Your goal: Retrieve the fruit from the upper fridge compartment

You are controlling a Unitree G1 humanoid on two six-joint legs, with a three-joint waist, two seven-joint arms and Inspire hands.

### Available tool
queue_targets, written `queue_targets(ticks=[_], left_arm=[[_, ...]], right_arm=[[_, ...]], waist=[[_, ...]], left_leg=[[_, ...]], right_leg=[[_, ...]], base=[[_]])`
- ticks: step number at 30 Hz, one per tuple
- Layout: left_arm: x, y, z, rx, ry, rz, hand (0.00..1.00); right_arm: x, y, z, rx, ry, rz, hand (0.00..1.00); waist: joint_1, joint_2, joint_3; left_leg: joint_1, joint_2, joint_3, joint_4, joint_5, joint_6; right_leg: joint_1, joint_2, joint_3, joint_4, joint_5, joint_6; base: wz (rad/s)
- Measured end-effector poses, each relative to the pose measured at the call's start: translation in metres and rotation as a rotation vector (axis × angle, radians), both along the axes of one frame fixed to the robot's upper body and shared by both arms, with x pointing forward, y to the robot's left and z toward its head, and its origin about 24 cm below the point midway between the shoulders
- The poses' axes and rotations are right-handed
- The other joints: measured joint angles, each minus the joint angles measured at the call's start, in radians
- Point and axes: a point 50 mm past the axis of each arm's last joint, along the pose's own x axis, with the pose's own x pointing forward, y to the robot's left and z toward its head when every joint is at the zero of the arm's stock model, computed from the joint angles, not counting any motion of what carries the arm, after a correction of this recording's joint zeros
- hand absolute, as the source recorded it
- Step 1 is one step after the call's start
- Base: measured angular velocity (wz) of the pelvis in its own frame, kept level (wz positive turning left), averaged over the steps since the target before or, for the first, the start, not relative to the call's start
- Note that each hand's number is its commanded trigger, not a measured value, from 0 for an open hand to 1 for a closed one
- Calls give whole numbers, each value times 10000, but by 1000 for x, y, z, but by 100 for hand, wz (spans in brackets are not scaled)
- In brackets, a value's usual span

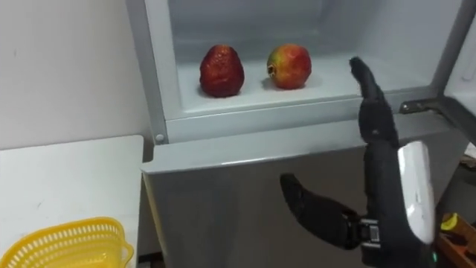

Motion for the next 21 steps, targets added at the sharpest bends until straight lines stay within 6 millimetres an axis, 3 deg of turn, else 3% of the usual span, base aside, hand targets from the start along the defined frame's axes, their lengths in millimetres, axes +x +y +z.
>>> queue_targets(ticks=[12, 18, 21], left_arm=[[-11, 3, -1, 21, 300, 362, 0], [-22, 3, -3, -223, 762, 332, 0], [-24, 2, -3, -395, 913, 319, 0]], right_arm=[[3, -9, 20, 56, -1338, -589, 0], [13, -17, 38, 879, -1661, 157, 0], [19, -21, 43, 892, -1624, 312, 0]], waist=[[260, -103, 49], [272, -156, 108], [450, -178, 127]], left_leg=[[68, 9, -264, -23, 26, -11], [207, -1, -486, 6, 28, -12], [264, 2, -504, 15, 28, -13]], right_leg=[[230, -17, -382, 21, 1, -1], [452, -38, -616, 19, 0, 0], [479, -33, -628, 25, -1, 2]], base=[[6], [10], [1]])
